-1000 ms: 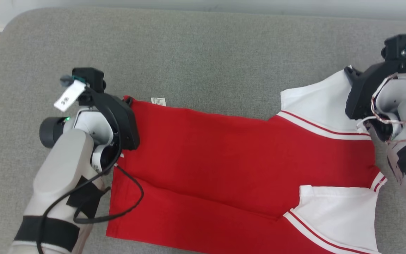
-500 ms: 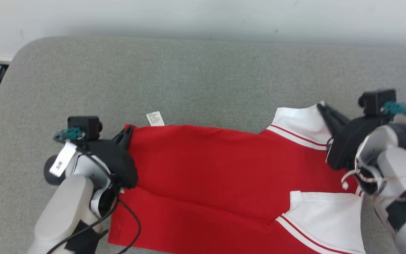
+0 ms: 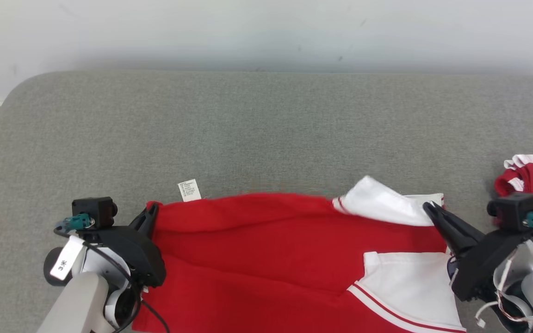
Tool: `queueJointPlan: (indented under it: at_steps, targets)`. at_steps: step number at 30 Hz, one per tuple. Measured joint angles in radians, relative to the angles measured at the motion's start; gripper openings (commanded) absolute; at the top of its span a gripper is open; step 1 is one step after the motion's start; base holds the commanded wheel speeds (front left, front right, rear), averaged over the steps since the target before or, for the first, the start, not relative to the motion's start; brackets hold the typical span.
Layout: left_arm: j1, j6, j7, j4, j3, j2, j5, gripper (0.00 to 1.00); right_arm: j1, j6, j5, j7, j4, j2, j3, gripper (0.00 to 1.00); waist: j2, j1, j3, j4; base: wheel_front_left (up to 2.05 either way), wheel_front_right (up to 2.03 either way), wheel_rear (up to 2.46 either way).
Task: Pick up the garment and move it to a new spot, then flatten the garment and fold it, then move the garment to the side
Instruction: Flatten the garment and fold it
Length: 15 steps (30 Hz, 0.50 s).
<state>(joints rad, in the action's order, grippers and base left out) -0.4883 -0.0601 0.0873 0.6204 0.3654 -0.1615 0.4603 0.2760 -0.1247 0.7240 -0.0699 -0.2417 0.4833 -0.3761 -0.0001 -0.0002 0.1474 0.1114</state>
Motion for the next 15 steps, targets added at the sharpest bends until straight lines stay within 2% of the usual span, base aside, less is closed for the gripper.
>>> queueJointPlan:
  at_steps: [6,15]
  targets:
    - [0.017,0.008,-0.002,-0.026,-0.004,0.0,0.006,0.0,-0.097,0.003,0.019,-0.005,0.114,0.035,0.022,0.0,0.0,0.0,-0.009,-0.017,0.0,0.0,0.0]
    - [0.06,0.026,-0.01,-0.063,-0.019,0.0,0.016,0.0,-0.239,0.063,0.071,-0.051,0.256,0.066,0.053,0.0,0.0,0.0001,-0.011,-0.031,0.0,0.0,0.0]
